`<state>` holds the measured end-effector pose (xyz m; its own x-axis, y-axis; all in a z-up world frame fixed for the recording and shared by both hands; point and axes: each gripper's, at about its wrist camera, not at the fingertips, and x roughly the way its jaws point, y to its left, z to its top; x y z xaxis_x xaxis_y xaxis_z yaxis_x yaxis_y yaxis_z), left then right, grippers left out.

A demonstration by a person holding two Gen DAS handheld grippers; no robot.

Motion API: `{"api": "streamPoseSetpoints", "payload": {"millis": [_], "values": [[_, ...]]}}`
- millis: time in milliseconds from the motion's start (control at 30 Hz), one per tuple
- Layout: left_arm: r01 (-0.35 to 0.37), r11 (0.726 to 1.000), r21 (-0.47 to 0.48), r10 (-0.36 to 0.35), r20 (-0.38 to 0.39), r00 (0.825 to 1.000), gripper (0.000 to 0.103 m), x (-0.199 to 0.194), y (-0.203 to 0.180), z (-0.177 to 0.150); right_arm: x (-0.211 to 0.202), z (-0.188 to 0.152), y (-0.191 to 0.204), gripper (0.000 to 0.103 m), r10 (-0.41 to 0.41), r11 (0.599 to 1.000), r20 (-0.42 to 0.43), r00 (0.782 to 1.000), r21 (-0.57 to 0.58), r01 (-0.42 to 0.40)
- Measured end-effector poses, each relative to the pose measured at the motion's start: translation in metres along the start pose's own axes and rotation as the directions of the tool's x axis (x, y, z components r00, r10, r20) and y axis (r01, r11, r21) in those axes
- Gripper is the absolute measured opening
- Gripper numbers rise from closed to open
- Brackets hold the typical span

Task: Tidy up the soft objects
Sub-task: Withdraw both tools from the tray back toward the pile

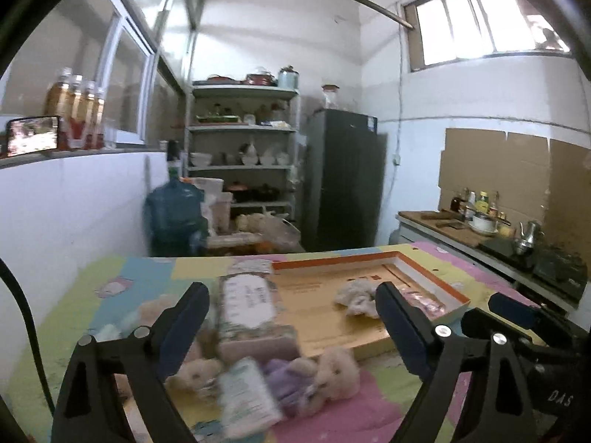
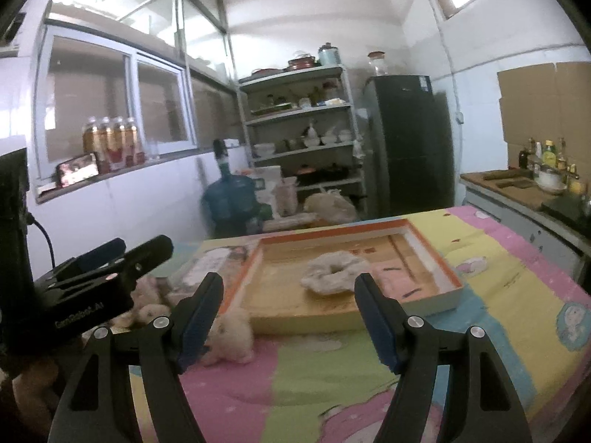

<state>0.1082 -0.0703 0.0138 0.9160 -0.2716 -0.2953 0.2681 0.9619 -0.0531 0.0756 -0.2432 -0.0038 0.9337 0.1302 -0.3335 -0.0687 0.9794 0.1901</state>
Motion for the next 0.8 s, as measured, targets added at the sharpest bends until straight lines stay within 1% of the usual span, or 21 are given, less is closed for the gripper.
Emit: {"api": "streamPoseSetpoints", "payload": {"millis": [33,167,267,467,600,800], "values": [[-0.009,1.0,-0.003,0.009,0.002,1.0,0.087,-0.004,0.006,-0.002,0.0,-0.002,0.004,0.075,0.007,1.0,0.0,1.0,0.001,-0.007],[-0.049,0.998,-0.026,0.049,0.009,0.999,0.087,-0.028,0.03,-0.012,-0.005,-0.01,0.02,0.075,0.027,1.0,0.007,1.0,-0.003,-0.027],[-0.087,0.996,-0.036,0.088,0.013,0.996,0.087,-0.043,0.045,-0.02,-0.012,-0.017,0.034,0.075,0.05,0.998,0.021,0.999,-0.028,-0.049],[-0.134,0.989,-0.057,0.134,0.0,0.991,0.087,-0.06,0.066,-0.035,-0.013,-0.027,0.064,0.077,0.092,0.993,0.019,0.996,-0.077,-0.09],[-0.154,0.987,-0.055,0.154,-0.003,0.988,0.087,-0.07,0.078,-0.046,-0.008,-0.035,0.079,0.077,0.107,0.99,0.01,0.994,-0.094,-0.105],[-0.158,0.985,-0.075,0.156,-0.024,0.987,0.087,-0.075,0.096,-0.063,-0.003,-0.042,0.095,0.077,0.128,0.984,-0.001,0.992,-0.125,-0.127]]}}
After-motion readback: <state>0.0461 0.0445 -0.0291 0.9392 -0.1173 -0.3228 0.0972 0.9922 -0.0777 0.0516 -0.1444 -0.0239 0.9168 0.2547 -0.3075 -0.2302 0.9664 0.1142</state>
